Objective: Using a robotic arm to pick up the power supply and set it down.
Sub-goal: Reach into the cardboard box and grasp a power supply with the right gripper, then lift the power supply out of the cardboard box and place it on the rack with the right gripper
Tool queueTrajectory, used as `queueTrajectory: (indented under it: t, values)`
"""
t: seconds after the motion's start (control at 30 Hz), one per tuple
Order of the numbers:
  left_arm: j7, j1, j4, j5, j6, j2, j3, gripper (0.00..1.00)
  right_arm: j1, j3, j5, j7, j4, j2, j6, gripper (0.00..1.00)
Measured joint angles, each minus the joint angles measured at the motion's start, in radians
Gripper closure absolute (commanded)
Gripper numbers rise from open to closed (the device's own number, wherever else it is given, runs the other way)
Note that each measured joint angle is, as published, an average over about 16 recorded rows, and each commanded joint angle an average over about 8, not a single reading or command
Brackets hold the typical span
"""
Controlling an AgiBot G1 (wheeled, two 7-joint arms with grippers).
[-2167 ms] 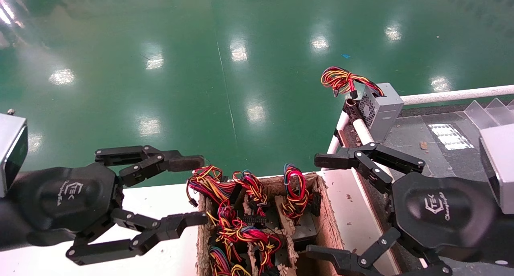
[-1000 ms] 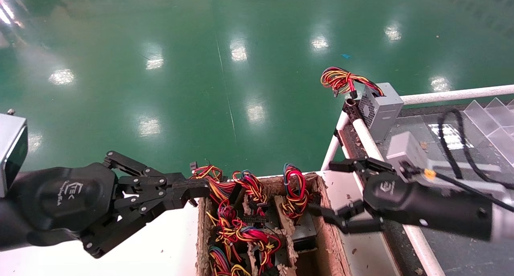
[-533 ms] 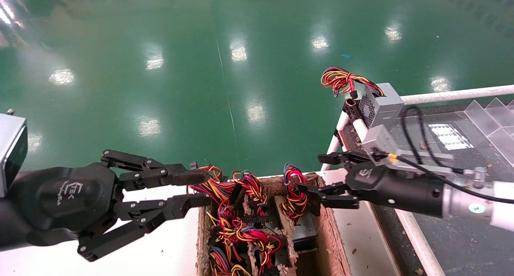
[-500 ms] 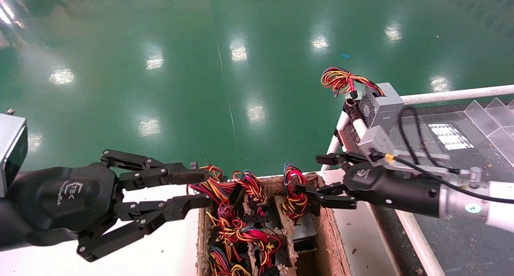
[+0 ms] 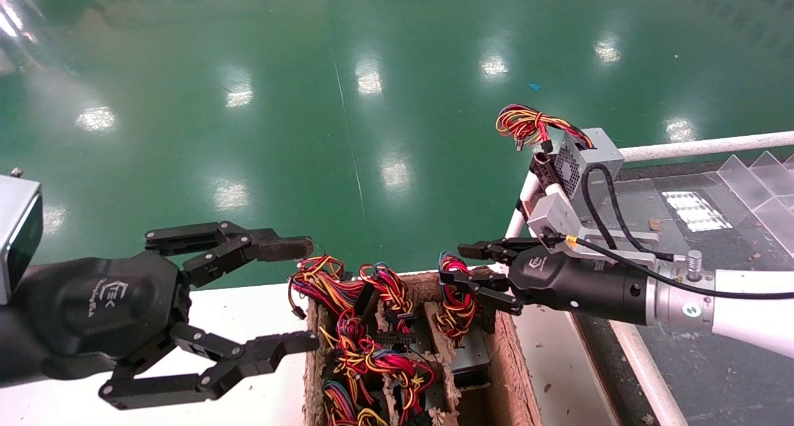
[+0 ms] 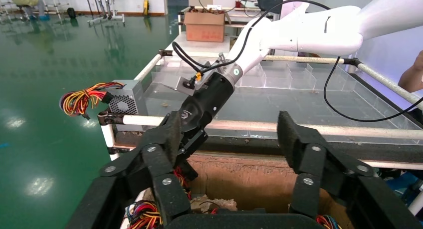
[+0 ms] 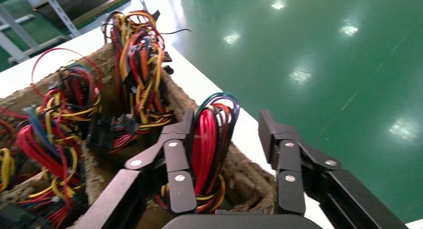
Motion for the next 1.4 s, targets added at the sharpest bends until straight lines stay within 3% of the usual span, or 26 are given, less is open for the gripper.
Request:
queueTrajectory:
  t: [0.4, 0.7, 1.03, 1.4]
  values:
    - [0.000, 0.000, 0.000, 0.000, 0.000, 0.000, 0.000, 0.00, -0.002, 0.006, 0.020, -0.012, -0.012, 0.007, -0.038, 1.00]
    - [0.000, 0.000, 0.000, 0.000, 0.000, 0.000, 0.000, 0.00, -0.020, 0.030, 0.058, -0.011, 0.049, 0.040, -0.053, 1.00]
    - [0.000, 0.000, 0.000, 0.000, 0.000, 0.000, 0.000, 0.00, -0.055, 0.116, 0.157, 0.017, 0.252, 0.140, -0.029, 1.00]
    - [0.000, 0.000, 0.000, 0.000, 0.000, 0.000, 0.000, 0.00, -0.047, 0.271, 0.250, 0.059, 0.536, 0.301, 0.105, 1.00]
